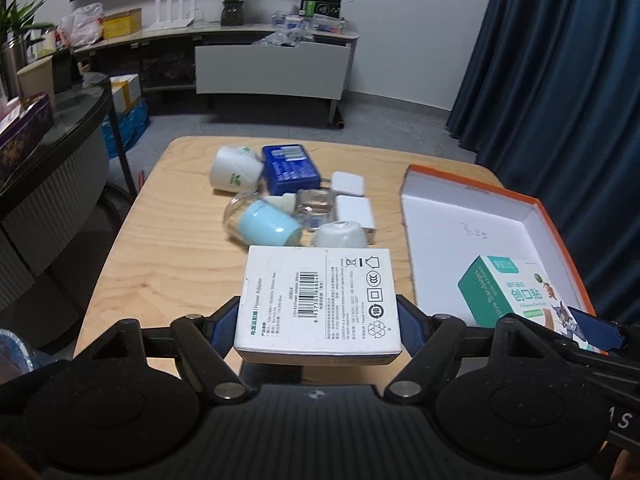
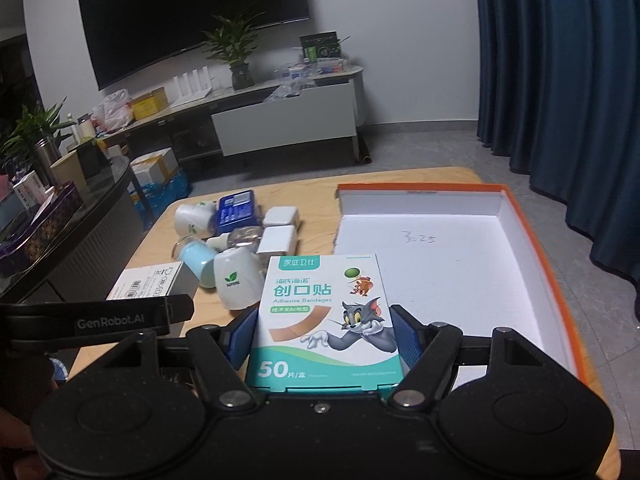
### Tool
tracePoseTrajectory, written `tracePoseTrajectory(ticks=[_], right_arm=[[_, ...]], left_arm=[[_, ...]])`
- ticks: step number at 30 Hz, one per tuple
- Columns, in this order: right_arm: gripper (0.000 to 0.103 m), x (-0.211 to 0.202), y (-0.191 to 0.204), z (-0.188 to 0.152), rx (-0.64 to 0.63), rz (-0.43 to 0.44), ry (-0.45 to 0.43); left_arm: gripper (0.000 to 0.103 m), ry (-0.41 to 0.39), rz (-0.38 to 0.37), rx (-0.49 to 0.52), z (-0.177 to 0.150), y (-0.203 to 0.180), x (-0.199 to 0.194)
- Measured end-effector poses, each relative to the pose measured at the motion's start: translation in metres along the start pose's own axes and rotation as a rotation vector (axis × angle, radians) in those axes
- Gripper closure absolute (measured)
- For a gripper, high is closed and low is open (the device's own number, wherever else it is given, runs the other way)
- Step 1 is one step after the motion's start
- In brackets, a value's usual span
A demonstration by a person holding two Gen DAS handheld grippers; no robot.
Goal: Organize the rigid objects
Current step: 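Carry both boxes into the orange-rimmed tray and open both tools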
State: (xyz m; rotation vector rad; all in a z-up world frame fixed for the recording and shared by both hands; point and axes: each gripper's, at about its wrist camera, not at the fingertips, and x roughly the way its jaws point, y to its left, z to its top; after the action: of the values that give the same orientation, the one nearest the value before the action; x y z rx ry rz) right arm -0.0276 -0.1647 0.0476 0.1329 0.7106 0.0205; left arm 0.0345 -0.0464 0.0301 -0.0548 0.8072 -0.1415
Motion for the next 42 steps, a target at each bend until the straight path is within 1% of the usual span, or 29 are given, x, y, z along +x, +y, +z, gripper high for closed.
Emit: tracePoseTrajectory(ticks=[9, 20, 30, 42], right_arm=[[0.019, -0.007, -0.025, 0.001, 0.041, -0.034, -0.019], [0.019, -0.011, -0.045, 0.006, 0.076, -0.068, -0.044], [0.019, -0.006, -0.064, 0.01, 0.105, -0.098, -0.052], [0.019, 0.004, -0.078, 0.019, 0.112, -0.123, -0.055]], left_arm=[[0.024, 0.003, -0.025, 0.036, 0.001, -0.024, 0.002], [0.024, 0.006, -0.055, 0.083, 0.004, -0.051, 0.008], [0.024, 0.017, -0.072, 0.11, 0.007, -0.068, 0.019], [0.024, 0.03, -0.088, 0.128, 0.013, -0.083, 0.035]])
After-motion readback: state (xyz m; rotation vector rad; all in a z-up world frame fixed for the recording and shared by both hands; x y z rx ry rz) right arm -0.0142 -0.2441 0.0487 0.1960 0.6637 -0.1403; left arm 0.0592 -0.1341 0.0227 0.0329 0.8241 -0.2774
